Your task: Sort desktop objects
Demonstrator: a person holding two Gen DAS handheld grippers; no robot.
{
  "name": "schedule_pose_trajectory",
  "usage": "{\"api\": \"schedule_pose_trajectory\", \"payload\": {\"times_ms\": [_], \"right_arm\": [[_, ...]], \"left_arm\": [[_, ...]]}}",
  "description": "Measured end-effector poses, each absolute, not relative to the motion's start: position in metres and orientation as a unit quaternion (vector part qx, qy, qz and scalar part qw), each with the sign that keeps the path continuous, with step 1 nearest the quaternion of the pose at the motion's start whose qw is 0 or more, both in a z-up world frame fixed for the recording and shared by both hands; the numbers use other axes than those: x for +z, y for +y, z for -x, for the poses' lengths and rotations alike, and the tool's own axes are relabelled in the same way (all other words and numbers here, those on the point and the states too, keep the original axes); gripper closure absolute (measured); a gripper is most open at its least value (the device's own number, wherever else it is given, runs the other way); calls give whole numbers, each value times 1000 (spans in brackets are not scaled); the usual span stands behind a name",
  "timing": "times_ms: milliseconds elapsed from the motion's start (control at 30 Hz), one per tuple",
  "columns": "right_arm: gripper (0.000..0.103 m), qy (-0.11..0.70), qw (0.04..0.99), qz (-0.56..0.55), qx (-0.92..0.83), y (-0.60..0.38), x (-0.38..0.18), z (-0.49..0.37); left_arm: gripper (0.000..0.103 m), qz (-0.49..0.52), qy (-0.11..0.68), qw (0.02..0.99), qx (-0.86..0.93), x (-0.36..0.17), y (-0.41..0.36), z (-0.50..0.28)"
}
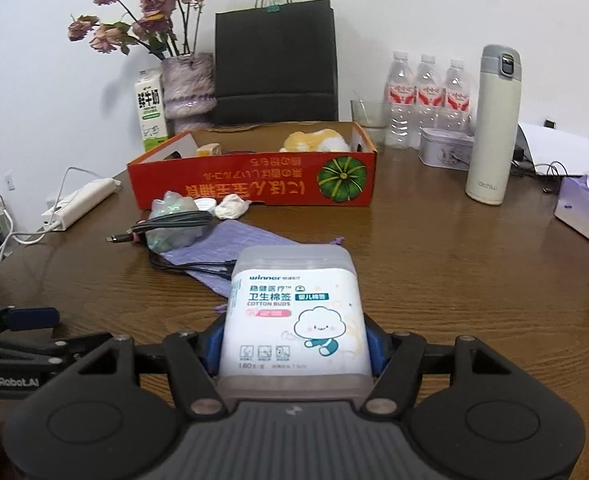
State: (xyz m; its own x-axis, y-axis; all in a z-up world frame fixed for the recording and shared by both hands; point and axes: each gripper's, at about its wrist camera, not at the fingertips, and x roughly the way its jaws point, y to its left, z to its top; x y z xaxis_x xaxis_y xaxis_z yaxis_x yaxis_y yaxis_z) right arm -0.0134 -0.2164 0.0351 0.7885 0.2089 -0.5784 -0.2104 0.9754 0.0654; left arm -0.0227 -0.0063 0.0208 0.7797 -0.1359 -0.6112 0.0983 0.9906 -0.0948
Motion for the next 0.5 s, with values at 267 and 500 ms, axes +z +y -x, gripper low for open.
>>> {"api": "schedule_pose_trajectory", "payload": {"times_ms": [267, 500], "right_arm": [[39, 304, 946, 1, 116, -213, 34, 13], [39, 287, 951, -5, 118, -215, 42, 14]], "left_arm": [[10, 23, 328, 942, -63, 21, -9, 22], [10, 28, 333, 940, -67, 22, -7, 18]]}}
